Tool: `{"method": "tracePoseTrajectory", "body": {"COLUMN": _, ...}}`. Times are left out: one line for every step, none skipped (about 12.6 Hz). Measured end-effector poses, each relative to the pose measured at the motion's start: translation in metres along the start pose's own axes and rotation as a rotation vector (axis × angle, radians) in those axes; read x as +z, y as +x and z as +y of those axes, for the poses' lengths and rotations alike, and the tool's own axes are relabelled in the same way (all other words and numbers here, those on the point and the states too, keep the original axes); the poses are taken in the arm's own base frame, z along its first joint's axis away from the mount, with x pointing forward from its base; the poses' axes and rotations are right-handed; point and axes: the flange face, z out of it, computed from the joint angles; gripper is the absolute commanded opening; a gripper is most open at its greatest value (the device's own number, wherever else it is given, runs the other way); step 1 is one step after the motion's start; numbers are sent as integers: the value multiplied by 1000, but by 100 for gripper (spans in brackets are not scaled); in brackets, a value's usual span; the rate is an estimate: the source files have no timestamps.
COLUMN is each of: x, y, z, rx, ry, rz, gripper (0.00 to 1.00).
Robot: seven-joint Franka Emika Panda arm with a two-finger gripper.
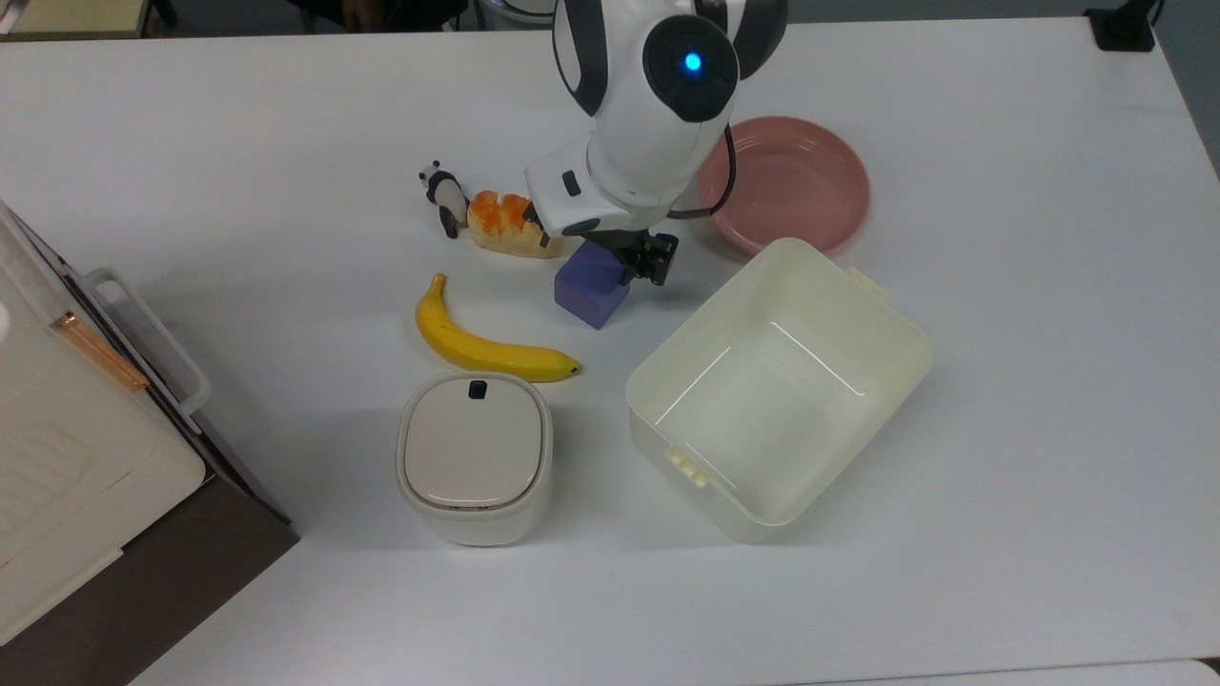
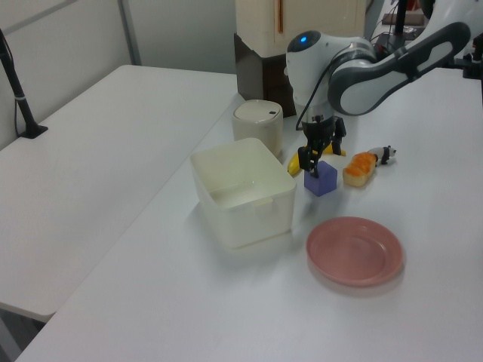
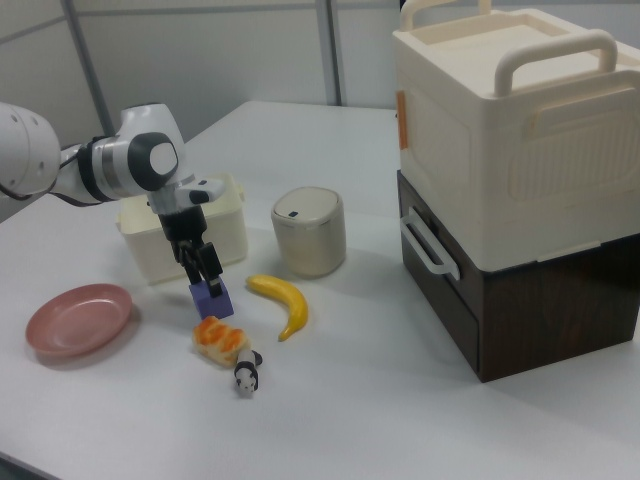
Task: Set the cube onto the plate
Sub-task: 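Close the gripper on the purple cube and lift it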
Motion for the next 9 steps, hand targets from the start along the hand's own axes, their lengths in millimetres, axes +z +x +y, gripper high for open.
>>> {"method": "tracePoseTrajectory", "body": {"x": 7, "y": 0, "z": -2, "rx": 15, "ry": -5, "rz": -8, "gripper": 100}}
{"method": "tracePoseTrajectory", "body": {"x": 12, "y": 1, "z": -3, "rx": 28, "ry": -10, "rz": -16, "gripper": 100}}
{"method": "tracePoseTrajectory", "body": {"x": 18, "y": 1, "z": -4, "rx": 35, "ry": -14, "rz": -24, "gripper": 100}}
{"method": "tracePoseTrajectory", "body": {"x": 22, "y": 2, "z": -4, "rx": 36, "ry": -17, "rz": -28, "gripper": 98}}
{"method": "tracePoseTrajectory", "body": {"x": 26, "y": 2, "z": -5, "rx": 37, "ry": -20, "rz": -34, "gripper": 88}}
{"method": "tracePoseTrajectory", "body": {"x": 30, "y": 2, "z": -6, "rx": 35, "ry": -24, "rz": -39, "gripper": 70}}
{"method": "tracePoseTrajectory", "body": {"x": 35, "y": 2, "z": -7, "rx": 33, "ry": -29, "rz": -46, "gripper": 58}}
{"method": "tracePoseTrajectory", "body": {"x": 39, "y": 2, "z": -8, "rx": 32, "ry": -32, "rz": -51, "gripper": 39}}
{"method": "tracePoseTrajectory", "body": {"x": 43, "y": 2, "z": -9, "rx": 30, "ry": -36, "rz": -57, "gripper": 19}}
